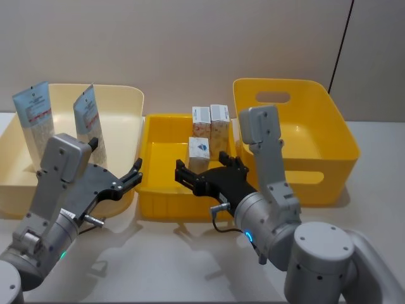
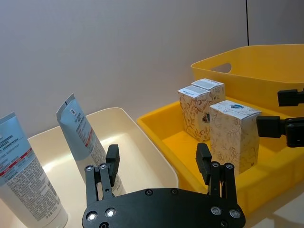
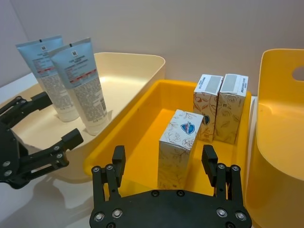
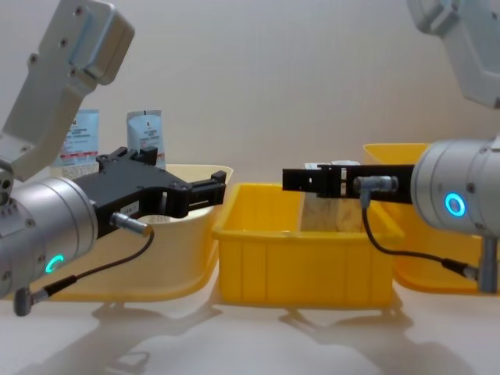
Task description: Bimanual collaborative sorting of washing and personal care products
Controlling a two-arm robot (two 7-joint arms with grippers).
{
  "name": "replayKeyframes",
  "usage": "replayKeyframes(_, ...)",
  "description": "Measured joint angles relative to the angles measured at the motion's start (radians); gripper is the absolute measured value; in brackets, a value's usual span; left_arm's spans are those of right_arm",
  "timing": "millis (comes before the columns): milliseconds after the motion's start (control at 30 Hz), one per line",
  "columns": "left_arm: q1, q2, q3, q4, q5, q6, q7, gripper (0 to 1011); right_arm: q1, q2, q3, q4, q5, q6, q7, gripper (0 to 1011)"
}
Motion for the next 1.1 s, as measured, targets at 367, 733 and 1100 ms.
replayKeyframes(367, 0.000, 0.000, 0.000, 0.000, 0.000, 0.000, 0.000, 1003, 0.020, -0.029, 0.013, 0.037, -0.012, 0.018, -0.025, 1001)
replayKeyframes(733, 0.000, 0.000, 0.000, 0.000, 0.000, 0.000, 0.000, 1003, 0.049, -0.054, 0.025, 0.076, -0.022, 0.028, -0.038, 1001)
replayKeyframes(1100, 0.000, 0.000, 0.000, 0.000, 0.000, 0.000, 0.000, 1003, 0.089, -0.081, 0.034, 0.130, -0.035, 0.039, -0.049, 1001)
